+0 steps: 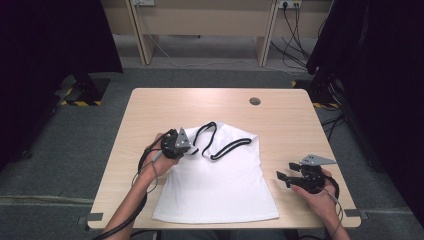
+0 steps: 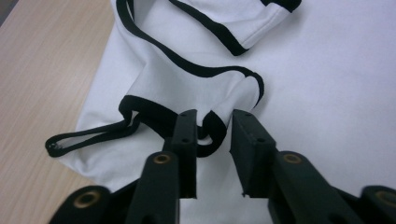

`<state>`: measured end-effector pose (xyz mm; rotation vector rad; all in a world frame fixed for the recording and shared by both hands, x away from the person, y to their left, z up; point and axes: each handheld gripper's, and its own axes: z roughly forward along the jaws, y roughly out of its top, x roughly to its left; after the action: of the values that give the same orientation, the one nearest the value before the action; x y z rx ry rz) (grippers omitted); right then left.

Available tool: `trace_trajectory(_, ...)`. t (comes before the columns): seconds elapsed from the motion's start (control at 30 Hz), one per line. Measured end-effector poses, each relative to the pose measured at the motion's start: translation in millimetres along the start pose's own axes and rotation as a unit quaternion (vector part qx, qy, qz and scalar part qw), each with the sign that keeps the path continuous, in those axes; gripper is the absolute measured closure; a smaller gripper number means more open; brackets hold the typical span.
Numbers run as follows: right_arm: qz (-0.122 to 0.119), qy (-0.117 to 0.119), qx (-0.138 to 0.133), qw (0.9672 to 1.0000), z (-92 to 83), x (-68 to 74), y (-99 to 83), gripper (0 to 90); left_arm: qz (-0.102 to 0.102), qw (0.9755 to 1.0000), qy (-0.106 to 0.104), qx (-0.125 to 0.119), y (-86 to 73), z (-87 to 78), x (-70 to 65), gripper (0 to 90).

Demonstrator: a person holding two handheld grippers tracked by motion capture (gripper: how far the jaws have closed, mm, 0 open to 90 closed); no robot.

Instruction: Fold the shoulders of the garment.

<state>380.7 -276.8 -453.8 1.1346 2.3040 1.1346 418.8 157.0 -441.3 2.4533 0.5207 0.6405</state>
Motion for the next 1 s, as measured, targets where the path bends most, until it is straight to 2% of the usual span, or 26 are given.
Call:
trace_trajectory(0.07, -0.014, 0.006, 0.0, 0.9999, 2.6, 5.9, 11.5, 32.2, 0.0, 1.0, 0.005, -0.005, 2.1, -5.5, -0.2, 58.2)
trace_trajectory(0.13, -0.029, 0.014, -0.001, 0.9995, 6.7, 13.7, 24.5, 32.3, 0.014, 0.9998, 0.01, -0.009, 6.7, -9.7, -2.3, 54.8)
trace_trajectory(0.27, -0.074, 0.036, 0.01, 0.9966, 21.5, 33.7, 51.0, 33.3, 0.041, 0.9991, -0.01, -0.009, 16.8, -8.1, -8.6, 47.3)
trace_trajectory(0.37, -0.101, 0.047, 0.02, 0.9936, 36.8, 46.1, 68.5, 35.0, 0.064, 0.9977, -0.016, 0.013, 21.0, 0.5, -9.4, 47.4)
trace_trajectory(0.6, -0.134, 0.078, 0.047, 0.9868, 75.1, 70.6, 93.9, 43.3, 0.084, 0.9951, -0.032, 0.041, 23.7, 19.9, -9.0, 53.3)
trace_trajectory(0.73, -0.157, 0.092, 0.054, 0.9819, 94.2, 88.2, 102.2, 51.1, 0.079, 0.9951, -0.037, 0.047, 22.5, 26.3, -8.8, 56.3)
trace_trajectory(0.8, -0.172, 0.097, 0.061, 0.9783, 103.0, 97.1, 105.4, 54.2, 0.079, 0.9949, -0.041, 0.046, 21.9, 28.1, -8.7, 58.4)
trace_trajectory(0.9, -0.188, 0.099, 0.073, 0.9744, 116.2, 107.1, 108.7, 57.4, 0.072, 0.9953, -0.046, 0.045, 20.6, 30.6, -8.4, 61.1)
trace_trajectory(1.0, -0.194, 0.098, 0.084, 0.9726, 128.2, 112.3, 110.1, 58.2, 0.065, 0.996, -0.046, 0.04, 19.9, 31.2, -7.0, 64.0)
